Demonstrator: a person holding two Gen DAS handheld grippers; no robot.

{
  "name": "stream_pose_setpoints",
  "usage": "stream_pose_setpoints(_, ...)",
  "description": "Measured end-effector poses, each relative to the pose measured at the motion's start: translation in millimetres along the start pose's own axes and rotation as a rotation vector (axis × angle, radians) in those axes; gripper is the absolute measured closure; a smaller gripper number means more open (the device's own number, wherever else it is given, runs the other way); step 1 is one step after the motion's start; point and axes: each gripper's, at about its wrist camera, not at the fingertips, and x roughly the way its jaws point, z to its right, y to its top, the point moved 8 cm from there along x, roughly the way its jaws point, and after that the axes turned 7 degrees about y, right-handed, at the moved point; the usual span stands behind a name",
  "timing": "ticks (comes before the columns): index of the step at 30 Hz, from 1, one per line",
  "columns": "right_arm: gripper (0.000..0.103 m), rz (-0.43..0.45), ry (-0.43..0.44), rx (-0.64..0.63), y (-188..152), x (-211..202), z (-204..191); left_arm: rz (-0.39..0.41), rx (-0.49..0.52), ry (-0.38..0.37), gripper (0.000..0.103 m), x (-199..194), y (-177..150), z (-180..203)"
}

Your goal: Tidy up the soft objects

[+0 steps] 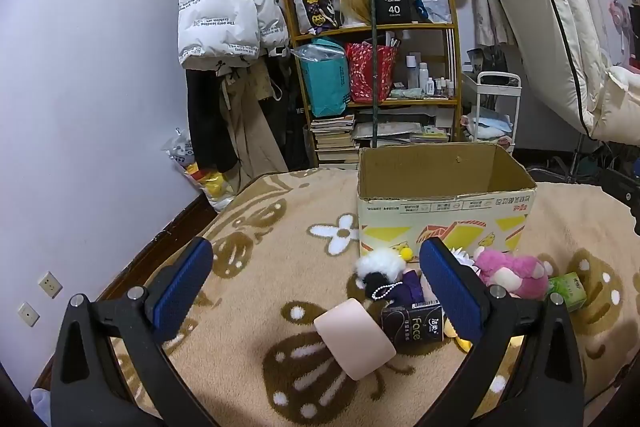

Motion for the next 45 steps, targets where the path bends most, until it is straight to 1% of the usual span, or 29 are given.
stream_pose_setpoints(45,0.000,-0.003,-0.005,-0.001,-1.3,3.4,0.1,0.000,-0.003,0.004,0.001,0.6,-1.5,-2.4)
